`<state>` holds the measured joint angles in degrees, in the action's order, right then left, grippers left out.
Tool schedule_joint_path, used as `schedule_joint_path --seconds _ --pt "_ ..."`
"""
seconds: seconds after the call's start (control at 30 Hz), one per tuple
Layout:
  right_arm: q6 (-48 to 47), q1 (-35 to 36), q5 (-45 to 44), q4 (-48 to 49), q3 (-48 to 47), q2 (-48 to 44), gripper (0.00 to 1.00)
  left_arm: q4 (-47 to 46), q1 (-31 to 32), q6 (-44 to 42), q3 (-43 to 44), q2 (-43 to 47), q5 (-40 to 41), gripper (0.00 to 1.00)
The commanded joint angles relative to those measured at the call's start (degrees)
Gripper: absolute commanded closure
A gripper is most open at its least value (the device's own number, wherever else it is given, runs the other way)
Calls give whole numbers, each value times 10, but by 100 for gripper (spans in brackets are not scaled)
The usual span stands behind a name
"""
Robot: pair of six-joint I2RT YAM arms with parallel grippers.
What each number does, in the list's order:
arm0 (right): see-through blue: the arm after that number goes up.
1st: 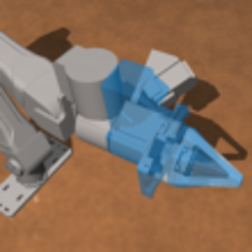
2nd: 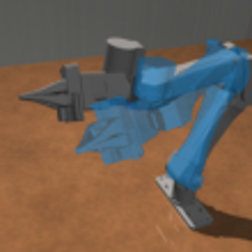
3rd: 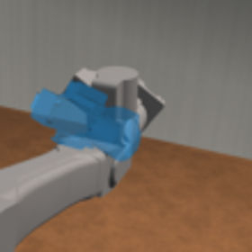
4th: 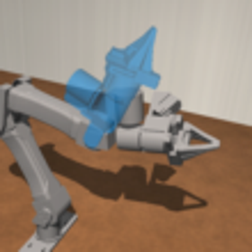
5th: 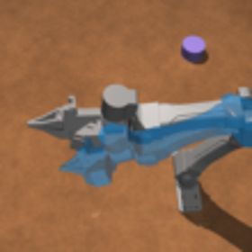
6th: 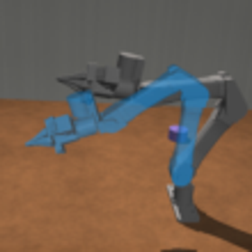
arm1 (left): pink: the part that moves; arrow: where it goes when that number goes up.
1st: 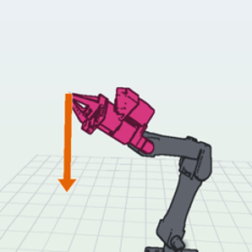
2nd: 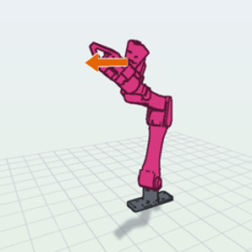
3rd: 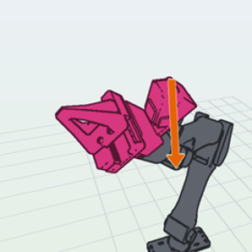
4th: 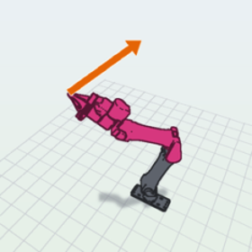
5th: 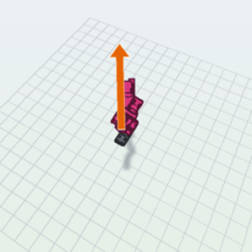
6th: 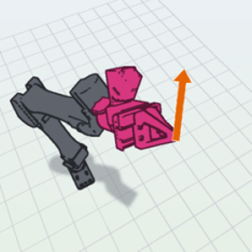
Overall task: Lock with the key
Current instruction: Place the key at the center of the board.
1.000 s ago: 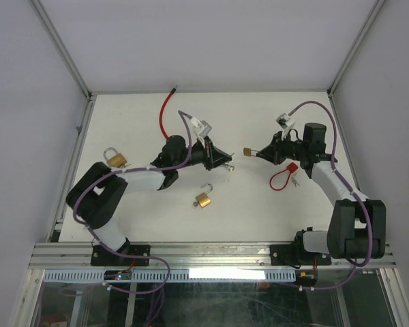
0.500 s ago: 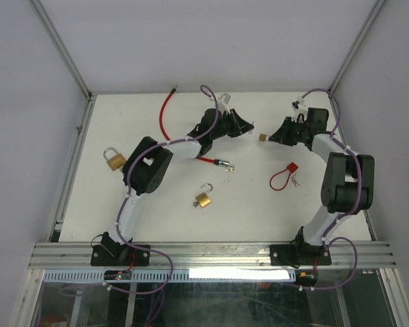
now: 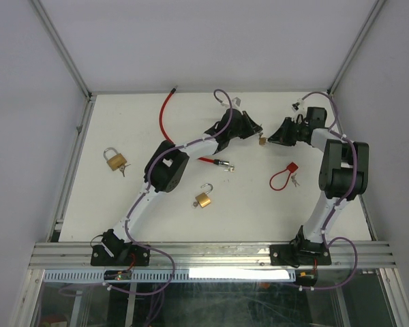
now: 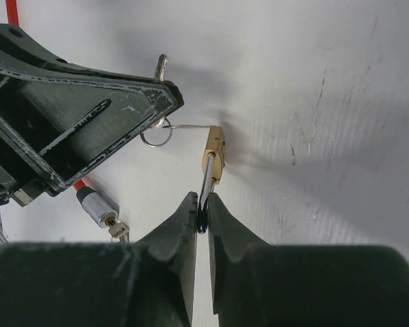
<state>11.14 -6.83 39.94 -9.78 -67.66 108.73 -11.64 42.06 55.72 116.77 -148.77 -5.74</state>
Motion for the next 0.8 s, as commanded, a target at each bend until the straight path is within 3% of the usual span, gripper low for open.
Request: schedule_joint_path --seconds 0.0,0.17,0.4,0.6,0.77 --pt "-1 1 18 1 -26 3 86 20 4 -2 51 -3 46 85" --pt "-29 0 13 -14 -34 -2 73 31 4 -13 44 5 65 65" --pt "-85 0 -16 -42 -39 -31 51 -5 13 -94 -47 101 104 56" --pt "-124 0 -26 -44 -21 -90 41 -124 27 -233 -246 266 143 40" --pt "-148 -1 -24 -42 -1 -133 39 -259 28 -342 -444 410 117 26"
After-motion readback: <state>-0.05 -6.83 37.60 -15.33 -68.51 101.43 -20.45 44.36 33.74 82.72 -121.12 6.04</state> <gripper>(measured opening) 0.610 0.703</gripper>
